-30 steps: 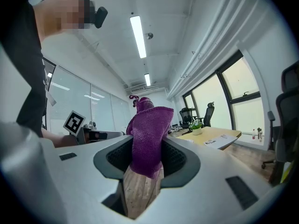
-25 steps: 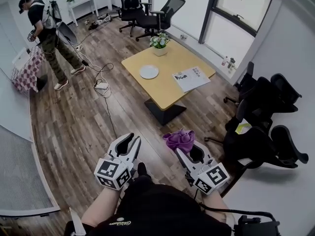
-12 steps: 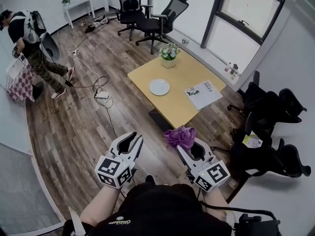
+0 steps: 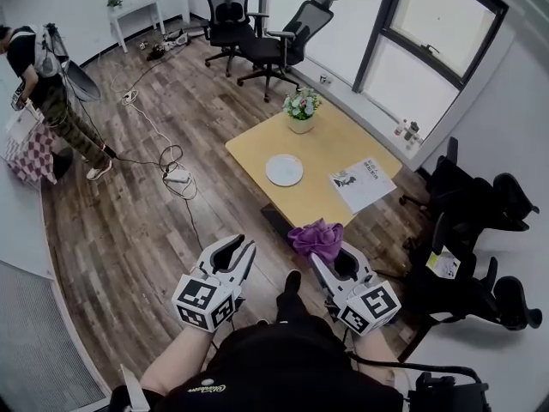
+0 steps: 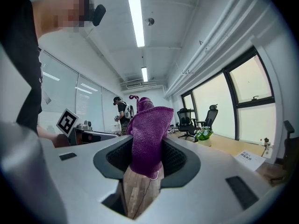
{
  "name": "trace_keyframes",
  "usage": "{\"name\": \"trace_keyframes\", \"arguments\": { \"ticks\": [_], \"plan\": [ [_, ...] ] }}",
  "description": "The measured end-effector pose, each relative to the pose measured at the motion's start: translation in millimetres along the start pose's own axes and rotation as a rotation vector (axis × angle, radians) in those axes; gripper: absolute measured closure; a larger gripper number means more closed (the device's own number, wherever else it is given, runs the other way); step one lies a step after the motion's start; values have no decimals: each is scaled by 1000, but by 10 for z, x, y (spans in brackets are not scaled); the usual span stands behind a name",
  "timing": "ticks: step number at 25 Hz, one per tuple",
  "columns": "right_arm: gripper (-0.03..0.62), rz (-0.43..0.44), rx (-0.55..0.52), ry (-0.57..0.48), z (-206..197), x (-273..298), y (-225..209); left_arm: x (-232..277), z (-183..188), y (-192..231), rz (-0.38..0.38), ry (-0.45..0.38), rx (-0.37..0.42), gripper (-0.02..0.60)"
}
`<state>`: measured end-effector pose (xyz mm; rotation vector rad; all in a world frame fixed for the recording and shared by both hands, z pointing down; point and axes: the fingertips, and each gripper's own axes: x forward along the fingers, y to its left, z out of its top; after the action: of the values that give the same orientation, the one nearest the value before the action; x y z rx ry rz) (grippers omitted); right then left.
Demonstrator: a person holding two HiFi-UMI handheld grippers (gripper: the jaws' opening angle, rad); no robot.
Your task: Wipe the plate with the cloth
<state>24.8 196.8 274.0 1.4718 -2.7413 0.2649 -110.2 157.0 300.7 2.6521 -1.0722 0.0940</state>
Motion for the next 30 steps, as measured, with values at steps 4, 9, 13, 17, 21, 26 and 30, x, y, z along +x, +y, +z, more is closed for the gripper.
{"name": "trace_keyframes", "arguments": {
  "ticks": [4,9,13,17,21,26,30],
  "plan": [
    [437,33,7,-6,21,308,-283,273,93,216,35,-5,5,483],
    [437,85,7,-1,127,718,-717,723,233,516,91,-15,-6,483],
    [436,116,19,10,217,974,-1090,1150,460,626,107,-26,8,483],
    [436,154,21,15,345,1204,-1467,1584,626,729,134,-26,19,491],
    [436,181,18,31,343,1379,-1736,1886,675,809,161,-24,25,491],
    [436,200,27,41,328,1602,-1853,2098,632,961,174,-7,-5,491],
    [436,174,34,55,309,1757,-1975,2246,600,1094,162,11,-14,491]
  ]
}}
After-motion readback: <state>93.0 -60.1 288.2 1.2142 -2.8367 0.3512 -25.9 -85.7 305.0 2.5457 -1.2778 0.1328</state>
